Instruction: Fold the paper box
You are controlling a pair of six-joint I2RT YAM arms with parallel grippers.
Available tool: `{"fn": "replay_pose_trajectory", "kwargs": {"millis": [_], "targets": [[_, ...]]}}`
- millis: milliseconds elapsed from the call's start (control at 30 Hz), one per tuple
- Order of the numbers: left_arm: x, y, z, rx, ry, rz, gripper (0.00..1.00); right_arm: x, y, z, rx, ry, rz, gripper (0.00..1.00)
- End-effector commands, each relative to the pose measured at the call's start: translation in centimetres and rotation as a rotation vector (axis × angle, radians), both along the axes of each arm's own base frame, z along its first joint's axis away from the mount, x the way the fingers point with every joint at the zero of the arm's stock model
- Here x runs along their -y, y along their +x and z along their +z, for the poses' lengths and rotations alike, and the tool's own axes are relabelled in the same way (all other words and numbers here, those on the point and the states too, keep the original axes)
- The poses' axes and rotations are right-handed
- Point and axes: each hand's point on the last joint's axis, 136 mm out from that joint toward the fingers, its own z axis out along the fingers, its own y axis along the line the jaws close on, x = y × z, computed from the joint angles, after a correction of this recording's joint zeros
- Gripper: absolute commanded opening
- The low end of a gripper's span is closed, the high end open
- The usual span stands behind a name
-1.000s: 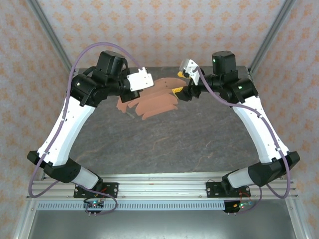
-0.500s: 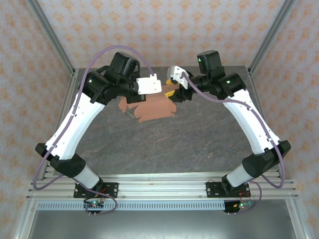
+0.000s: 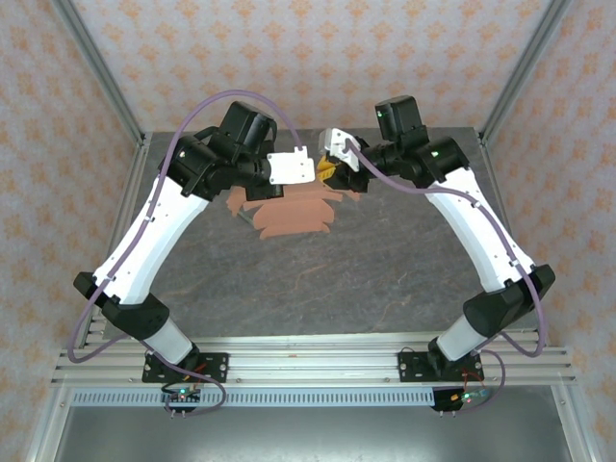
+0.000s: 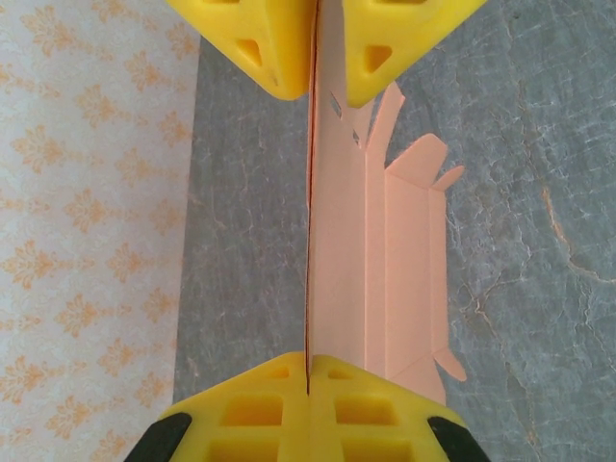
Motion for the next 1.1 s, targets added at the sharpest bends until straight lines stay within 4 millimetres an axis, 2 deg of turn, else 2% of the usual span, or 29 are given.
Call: {"fn": "replay_pose_trajectory", "kwargs": {"millis": [0,200,367,467,533,567,667,767,900,1000,1067], "targets": [[-0.1,0.0,0.8,0.028,0.003,0.005,0.0,-0.1,-0.2,0.4,0.011,-0.006,0.022,0.18],[-0.1,0.0,0.8,0.03,-0.005,0.005,0.0,-0.2,0.0,-0.1,0.003,-0.021,0.023,0.13],[-0.3,0.2,1.1,0.048,-0.011,0.021,0.0,0.3,0.3,-0.6,0.004,-0.051,-0.005,0.0],[-0.3,0.6,1.8,0.07,-0.043,0.055,0.0,0.6,0.3,-0.7,0.002,-0.061,-0.022,0.0],[-0.3,0.9,2.5,0.089,-0.075,0.084,0.1,0.6,0.2,-0.7,-0.005,-0.055,-0.033,0.0],[-0.4,0.9,2.9,0.097,-0.091,0.096,0.18,0.7,0.2,-0.7,-0.012,-0.049,-0.041,0.0],[-0.6,1.3,4.5,0.13,-0.177,0.155,0.51,1.2,0.5,-0.3,-0.054,-0.001,-0.105,0.0],[-1.5,1.3,6.8,0.161,-0.321,0.229,0.58,2.1,0.9,0.3,-0.118,0.069,-0.179,0.0],[-3.5,1.3,9.6,0.161,-0.599,0.358,0.58,3.2,0.9,2.1,-0.203,0.186,-0.249,0.0],[-5.5,1.6,9.4,0.102,-0.82,0.502,0.57,3.7,0.4,3.6,-0.285,0.268,-0.291,0.0],[-6.7,1.5,7.7,0.052,-0.916,0.6,0.57,4.2,0.4,3.7,-0.335,0.291,-0.347,0.0]]}}
